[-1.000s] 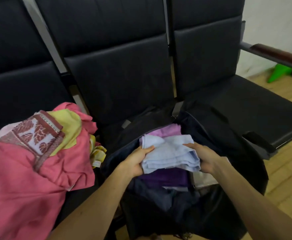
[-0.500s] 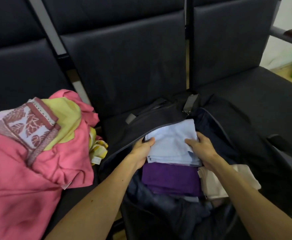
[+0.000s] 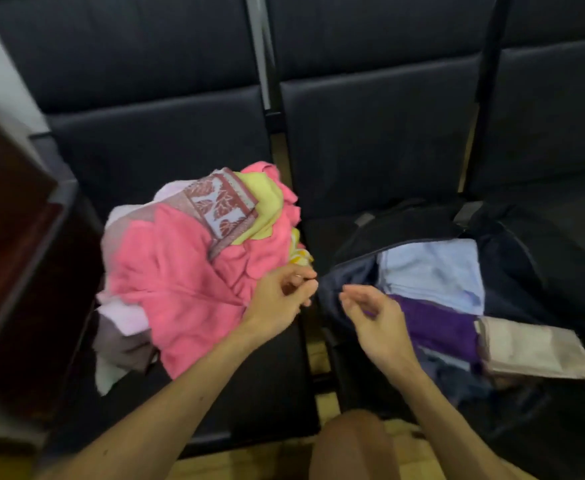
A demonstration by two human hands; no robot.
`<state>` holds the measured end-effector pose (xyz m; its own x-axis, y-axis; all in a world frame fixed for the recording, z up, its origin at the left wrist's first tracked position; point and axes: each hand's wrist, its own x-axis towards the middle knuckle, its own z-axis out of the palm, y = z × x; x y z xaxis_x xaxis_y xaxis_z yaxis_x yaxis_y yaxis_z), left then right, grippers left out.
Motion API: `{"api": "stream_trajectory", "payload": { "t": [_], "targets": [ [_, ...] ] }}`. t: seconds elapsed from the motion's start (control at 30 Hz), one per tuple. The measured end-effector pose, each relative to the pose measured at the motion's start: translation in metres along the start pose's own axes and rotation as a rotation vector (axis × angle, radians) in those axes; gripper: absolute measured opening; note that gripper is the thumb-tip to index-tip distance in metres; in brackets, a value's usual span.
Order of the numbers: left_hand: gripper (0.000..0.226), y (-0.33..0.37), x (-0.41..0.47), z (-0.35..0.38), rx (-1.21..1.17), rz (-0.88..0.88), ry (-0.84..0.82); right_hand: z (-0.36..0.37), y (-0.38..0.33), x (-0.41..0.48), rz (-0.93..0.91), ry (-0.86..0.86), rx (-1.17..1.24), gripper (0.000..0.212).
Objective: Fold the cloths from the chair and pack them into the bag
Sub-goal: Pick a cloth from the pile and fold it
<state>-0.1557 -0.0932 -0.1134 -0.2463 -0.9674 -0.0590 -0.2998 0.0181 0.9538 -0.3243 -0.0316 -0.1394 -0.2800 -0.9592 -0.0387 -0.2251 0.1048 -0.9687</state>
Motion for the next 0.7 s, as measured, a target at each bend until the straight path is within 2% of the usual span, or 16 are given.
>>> {"api": "stream_trajectory", "payload": {
  "t": [0.1,0.17,0.23,0.3,0.47,0.53,0.7],
  "targets": [
    [0.013,-0.039,-0.036,-0.071,0.147,-0.066,0.111,0.083,-0.009,-0.023,0.054,-0.197,0.029,0.017],
    [0.019,-0.075,-0.058,-0.106,0.247,-0.153,0.171,0.130,-0.003,-0.033,0.127,-0.267,0.042,0.018],
    [0.015,-0.113,-0.077,-0.132,0.365,-0.248,0.191,0.169,0.004,-0.043,0.170,-0.339,0.004,0.020],
    [0.010,-0.143,-0.092,-0.147,0.462,-0.312,0.164,0.196,0.013,-0.050,0.176,-0.411,-0.060,0.020],
    [0.030,-0.182,-0.116,-0.156,0.707,-0.325,0.011,0.231,0.026,-0.053,0.167,-0.505,-0.294,0.018],
    [0.035,-0.188,-0.116,-0.154,0.796,-0.289,-0.023,0.236,0.030,-0.054,0.141,-0.547,-0.424,0.018],
    [0.025,-0.186,-0.115,-0.146,0.967,-0.243,-0.005,0.251,0.048,-0.066,-0.088,-0.616,-0.680,0.023]
  ]
}}
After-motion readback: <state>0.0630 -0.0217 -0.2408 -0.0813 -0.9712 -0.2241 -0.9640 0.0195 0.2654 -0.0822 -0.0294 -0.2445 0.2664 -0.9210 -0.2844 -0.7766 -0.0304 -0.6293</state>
